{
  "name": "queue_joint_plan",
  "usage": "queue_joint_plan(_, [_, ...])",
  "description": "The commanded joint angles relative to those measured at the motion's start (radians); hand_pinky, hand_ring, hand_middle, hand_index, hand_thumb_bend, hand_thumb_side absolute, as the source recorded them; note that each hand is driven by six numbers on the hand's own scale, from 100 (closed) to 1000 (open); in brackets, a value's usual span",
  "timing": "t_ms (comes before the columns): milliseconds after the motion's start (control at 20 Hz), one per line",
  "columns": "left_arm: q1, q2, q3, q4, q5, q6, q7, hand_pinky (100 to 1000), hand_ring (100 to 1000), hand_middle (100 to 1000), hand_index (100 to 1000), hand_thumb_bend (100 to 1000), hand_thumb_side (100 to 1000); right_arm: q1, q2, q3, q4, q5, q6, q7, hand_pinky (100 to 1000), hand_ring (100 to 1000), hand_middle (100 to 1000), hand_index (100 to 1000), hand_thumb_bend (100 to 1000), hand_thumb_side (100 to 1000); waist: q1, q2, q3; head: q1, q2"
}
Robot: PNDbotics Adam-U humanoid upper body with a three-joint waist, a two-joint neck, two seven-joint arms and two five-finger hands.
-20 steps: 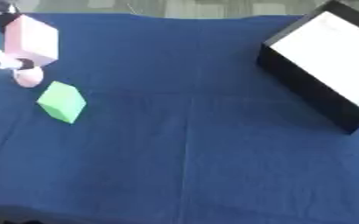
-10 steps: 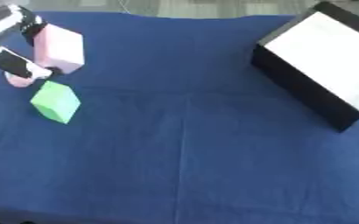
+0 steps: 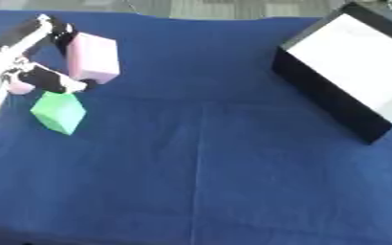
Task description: Pick up the objects with one hand, pass them to the other hand, and then place them into the box on the other side of the table.
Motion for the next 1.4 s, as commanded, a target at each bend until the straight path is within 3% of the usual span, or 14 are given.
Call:
queue_joint_plan(50, [-0.007,-0.024,0.0,-0.023,-0.008,-0.007,0.039,545,478,434,483,136,100,-0.035,-0.007,0.024,0.006,0.041,-0.009,0.027,896,1000,873,858,100,179,-0.015,-0.043,0.001,-0.002,0.003])
queue_joint_plan(500, [0.012,-0.118,-0.001,-0.026,-0.031,-0.017,0.096,541,472,425,478,100,100,-0.102,0.022,0.093,0.039,0.134,-0.038,0.091,896,1000,880,869,100,158,-0.021,-0.045,0.008,-0.012,0.001])
queue_joint_plan(800, [0.009,-0.164,0.002,-0.013,-0.067,-0.022,0.107,542,473,425,478,106,100,-0.131,0.04,0.126,0.062,0.213,-0.082,0.166,900,1000,896,890,207,100,-0.022,-0.04,0.012,-0.02,0.001])
queue_joint_plan(1400, [0.003,-0.266,0.011,0.016,-0.155,-0.017,0.121,535,470,419,476,103,100,-0.21,0.097,0.183,0.096,0.298,-0.153,0.269,899,1000,898,896,324,100,-0.024,-0.034,0.014,-0.041,0.009])
